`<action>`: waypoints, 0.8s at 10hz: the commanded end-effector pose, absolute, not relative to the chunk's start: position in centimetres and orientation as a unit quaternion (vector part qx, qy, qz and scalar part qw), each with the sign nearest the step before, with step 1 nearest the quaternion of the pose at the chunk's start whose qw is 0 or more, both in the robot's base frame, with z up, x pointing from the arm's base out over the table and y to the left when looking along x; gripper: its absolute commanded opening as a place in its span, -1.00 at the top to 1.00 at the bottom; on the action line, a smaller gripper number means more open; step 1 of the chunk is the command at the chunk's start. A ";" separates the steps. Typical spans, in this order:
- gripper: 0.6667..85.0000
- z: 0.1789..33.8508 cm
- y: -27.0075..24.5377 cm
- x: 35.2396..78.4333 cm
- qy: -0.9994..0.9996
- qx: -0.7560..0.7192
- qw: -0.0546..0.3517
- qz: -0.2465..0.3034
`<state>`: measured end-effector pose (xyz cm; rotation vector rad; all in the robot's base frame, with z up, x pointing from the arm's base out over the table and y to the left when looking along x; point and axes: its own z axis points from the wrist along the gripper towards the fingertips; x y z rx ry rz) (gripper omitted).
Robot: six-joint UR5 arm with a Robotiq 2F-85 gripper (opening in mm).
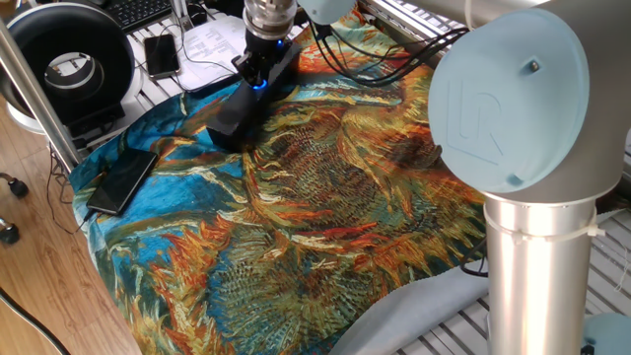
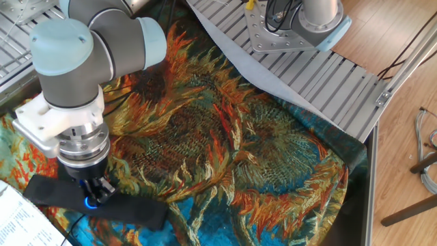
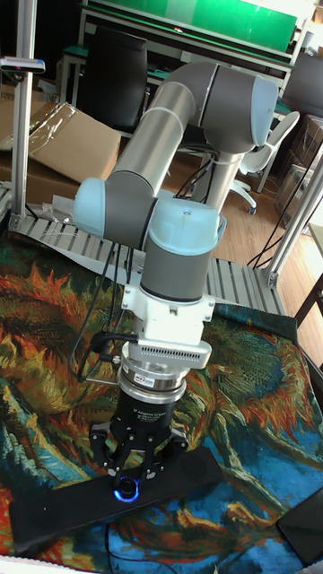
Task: Turn the knob to increase the volume of the speaker
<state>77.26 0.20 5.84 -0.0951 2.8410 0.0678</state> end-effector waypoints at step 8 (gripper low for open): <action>0.16 6.3 -0.1 76.6 0.989 -0.041 0.142 0.027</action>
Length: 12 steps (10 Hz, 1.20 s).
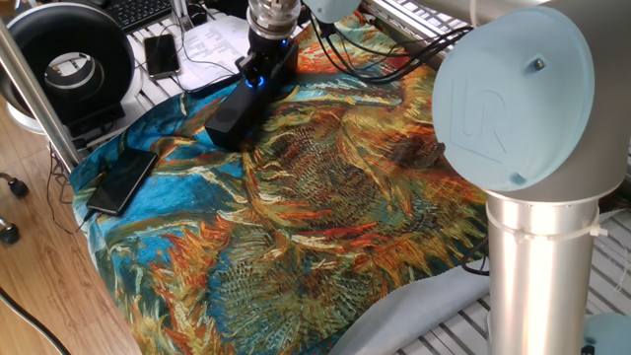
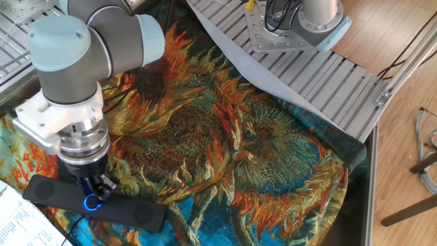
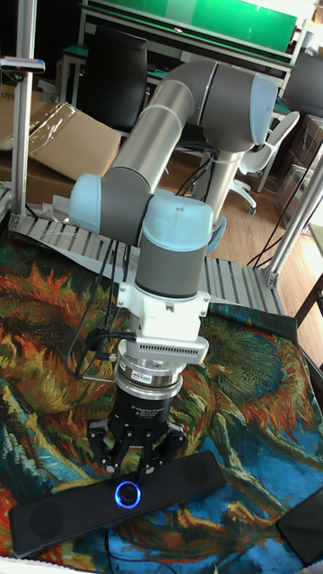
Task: Turn the knob to increase the volume of the speaker
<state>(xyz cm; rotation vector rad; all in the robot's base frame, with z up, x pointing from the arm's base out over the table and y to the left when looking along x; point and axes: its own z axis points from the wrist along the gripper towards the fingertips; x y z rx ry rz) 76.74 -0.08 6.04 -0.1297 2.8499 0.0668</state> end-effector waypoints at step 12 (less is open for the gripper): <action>0.20 7.7 -0.6 75.2 0.991 -0.039 0.129 0.025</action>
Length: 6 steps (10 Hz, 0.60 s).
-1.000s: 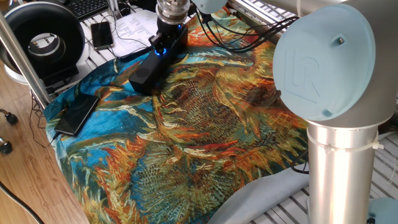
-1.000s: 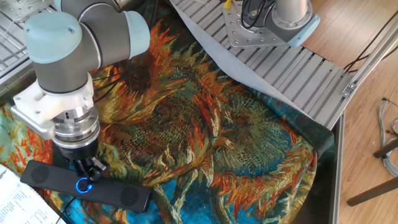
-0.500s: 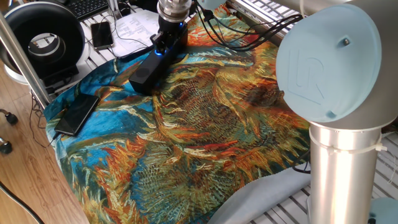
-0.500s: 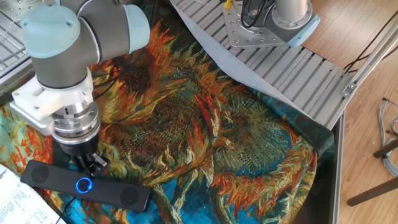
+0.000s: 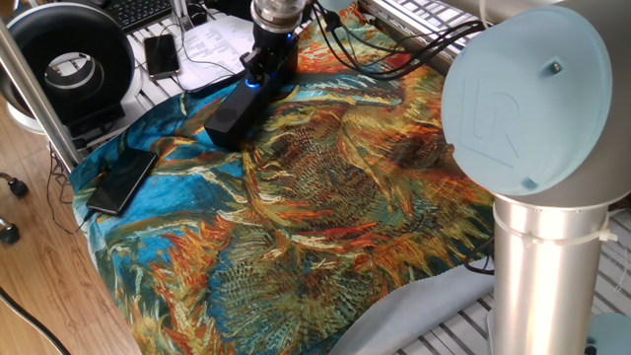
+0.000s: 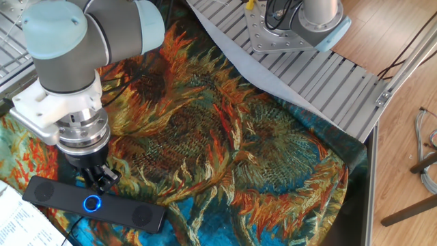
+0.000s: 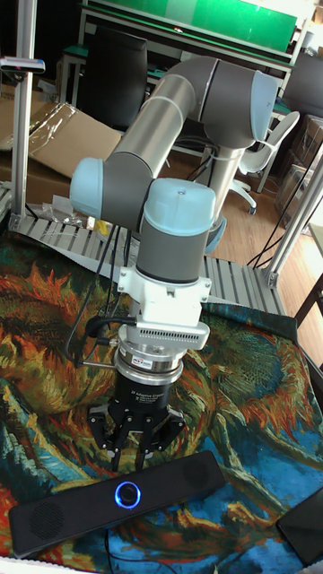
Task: Turn the knob to increase the volume of the speaker
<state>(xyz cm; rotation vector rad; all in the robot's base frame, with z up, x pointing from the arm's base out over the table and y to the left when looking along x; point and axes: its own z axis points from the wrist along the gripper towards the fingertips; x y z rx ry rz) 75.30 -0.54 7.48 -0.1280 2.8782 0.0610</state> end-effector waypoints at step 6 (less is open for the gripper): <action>0.26 7.7 -0.7 75.1 0.991 -0.040 0.127 0.022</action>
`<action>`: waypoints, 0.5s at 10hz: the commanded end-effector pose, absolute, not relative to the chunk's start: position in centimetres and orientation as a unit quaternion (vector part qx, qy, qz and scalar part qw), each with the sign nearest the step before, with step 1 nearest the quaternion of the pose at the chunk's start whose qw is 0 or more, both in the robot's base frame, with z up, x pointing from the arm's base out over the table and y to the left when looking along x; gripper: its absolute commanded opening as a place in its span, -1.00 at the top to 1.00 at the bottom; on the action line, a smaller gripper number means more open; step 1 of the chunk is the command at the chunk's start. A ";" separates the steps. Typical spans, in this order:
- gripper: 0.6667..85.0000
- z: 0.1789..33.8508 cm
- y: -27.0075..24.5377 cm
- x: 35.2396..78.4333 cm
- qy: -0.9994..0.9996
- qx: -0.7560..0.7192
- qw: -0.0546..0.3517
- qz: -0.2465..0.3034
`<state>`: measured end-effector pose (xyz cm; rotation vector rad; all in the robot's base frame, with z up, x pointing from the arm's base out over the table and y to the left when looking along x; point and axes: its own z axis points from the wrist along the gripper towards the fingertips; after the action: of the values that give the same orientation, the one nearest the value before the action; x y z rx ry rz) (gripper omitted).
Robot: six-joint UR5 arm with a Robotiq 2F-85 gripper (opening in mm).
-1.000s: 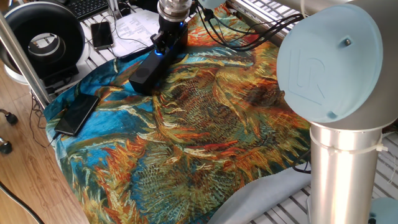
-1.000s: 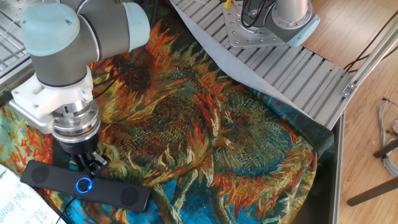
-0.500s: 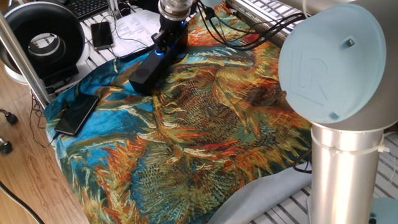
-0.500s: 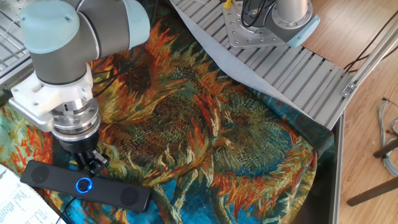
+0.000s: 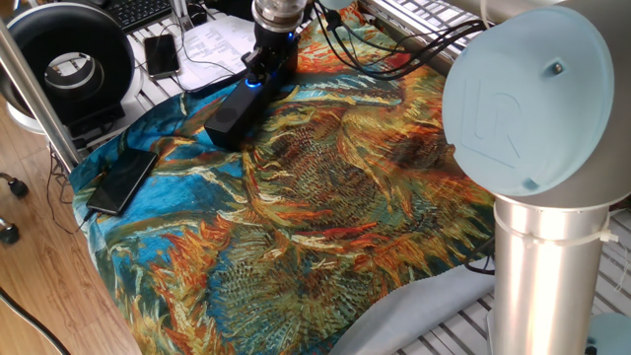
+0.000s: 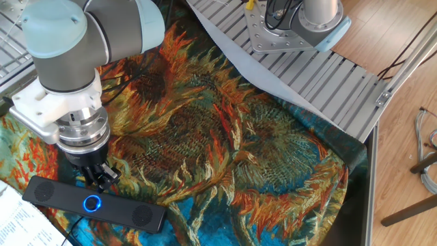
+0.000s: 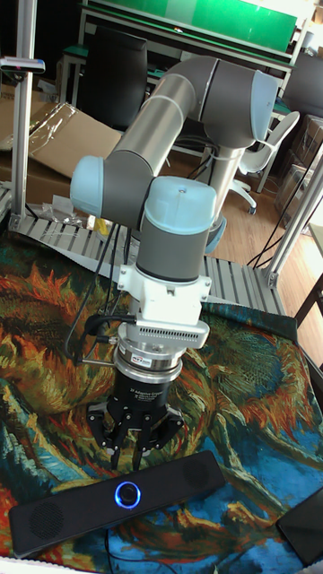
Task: Turn the knob to increase the volume of the speaker
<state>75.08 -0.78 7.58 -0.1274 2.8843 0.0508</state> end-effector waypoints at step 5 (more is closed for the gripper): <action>0.27 8.1 -1.0 74.7 0.991 -0.044 0.124 0.016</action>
<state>75.00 -0.84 7.67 -0.1303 2.8854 0.0470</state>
